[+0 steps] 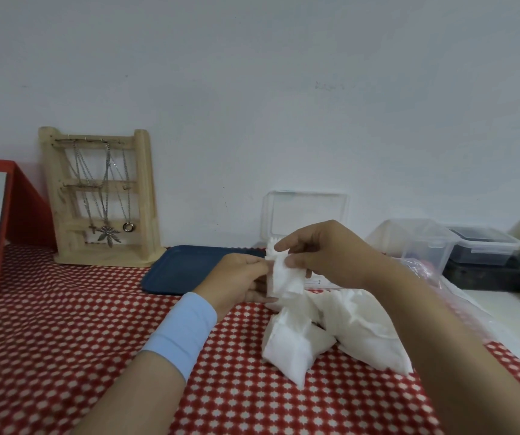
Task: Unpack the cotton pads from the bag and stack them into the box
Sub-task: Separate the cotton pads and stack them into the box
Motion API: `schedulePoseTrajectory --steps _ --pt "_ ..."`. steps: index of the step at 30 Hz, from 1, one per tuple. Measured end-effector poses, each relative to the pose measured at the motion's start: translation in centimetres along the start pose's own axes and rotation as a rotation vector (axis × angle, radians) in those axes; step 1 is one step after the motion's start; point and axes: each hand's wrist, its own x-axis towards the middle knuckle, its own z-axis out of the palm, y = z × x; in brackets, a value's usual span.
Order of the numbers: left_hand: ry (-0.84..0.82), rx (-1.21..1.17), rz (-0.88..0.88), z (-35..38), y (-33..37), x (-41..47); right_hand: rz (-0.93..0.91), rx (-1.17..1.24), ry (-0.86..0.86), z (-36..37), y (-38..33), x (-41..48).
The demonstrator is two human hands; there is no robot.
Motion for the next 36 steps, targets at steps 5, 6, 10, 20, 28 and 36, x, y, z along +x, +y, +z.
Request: schedulePoseTrajectory --steps 5,6,10,20,28,36 --pt "-0.082 0.014 0.002 0.2 0.4 -0.2 -0.016 -0.075 0.03 0.6 0.2 0.3" --pt "-0.091 0.011 0.0 0.3 0.4 -0.1 -0.022 -0.083 0.044 0.7 0.3 0.4" --pt "-0.111 -0.067 -0.013 0.2 0.5 -0.1 -0.044 -0.18 0.104 1.0 0.7 0.5" --pt "-0.137 0.086 0.069 -0.4 -0.1 -0.2 0.143 0.038 0.105 1.0 1.6 0.6" --pt "0.061 -0.05 0.048 -1.1 -0.9 0.7 0.258 -0.431 -0.052 -0.9 2.5 -0.2" --pt "0.186 -0.004 0.057 -1.4 -1.5 0.5 0.097 -0.318 -0.368 1.0 -0.7 -0.7"
